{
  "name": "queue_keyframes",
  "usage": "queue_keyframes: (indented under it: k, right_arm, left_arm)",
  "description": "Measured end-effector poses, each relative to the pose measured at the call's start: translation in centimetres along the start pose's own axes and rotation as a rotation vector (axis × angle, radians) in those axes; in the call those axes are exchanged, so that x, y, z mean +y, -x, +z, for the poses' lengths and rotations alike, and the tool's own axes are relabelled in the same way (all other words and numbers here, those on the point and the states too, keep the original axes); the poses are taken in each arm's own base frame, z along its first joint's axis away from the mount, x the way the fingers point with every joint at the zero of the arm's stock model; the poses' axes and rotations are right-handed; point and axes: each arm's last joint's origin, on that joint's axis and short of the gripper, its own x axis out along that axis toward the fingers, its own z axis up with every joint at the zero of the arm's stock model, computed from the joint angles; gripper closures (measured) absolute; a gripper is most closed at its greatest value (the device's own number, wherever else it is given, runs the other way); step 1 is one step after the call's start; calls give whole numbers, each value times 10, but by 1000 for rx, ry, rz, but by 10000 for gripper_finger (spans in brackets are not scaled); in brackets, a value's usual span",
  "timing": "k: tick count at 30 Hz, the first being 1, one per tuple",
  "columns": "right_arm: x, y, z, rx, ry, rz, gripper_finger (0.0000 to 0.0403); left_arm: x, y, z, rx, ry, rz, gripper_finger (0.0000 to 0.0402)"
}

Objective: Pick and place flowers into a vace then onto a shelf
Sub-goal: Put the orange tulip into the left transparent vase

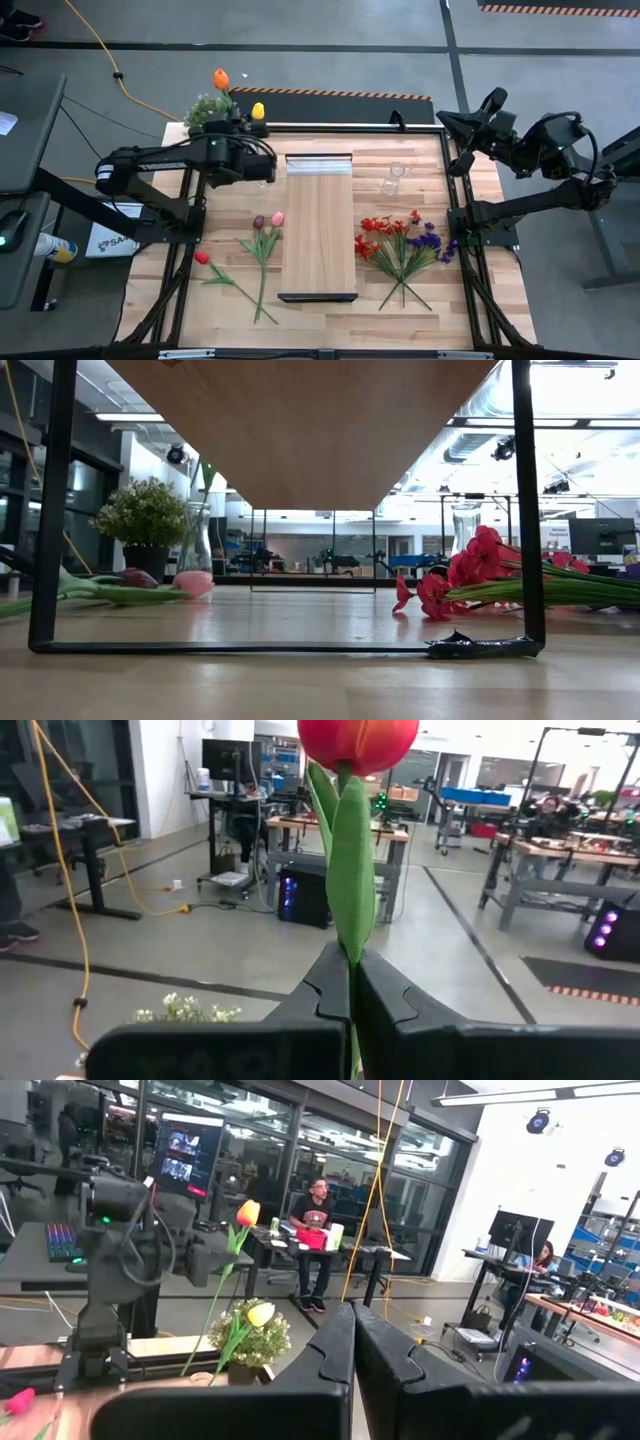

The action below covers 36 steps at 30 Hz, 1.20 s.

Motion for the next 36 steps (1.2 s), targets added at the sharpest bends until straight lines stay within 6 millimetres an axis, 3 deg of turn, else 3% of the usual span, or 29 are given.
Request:
queue_keyframes:
  k: [9, 16, 22, 36]
  right_arm:
    - [0, 0, 0, -2, 20, 0, 402]
    - [0, 0, 0, -2, 48, -1, 402]
    - [0, 0, 0, -1, 49, -1, 402]
    - [4, -6, 0, 2, 50, 1, 402]
  left_arm:
    - [4, 0, -21, 0, 67, -1, 369]
    - [6, 0, -9, -1, 123, -1, 369]
    - [6, -8, -4, -10, 36, 38, 369]
    - [6, -17, -16, -12, 1, 77, 369]
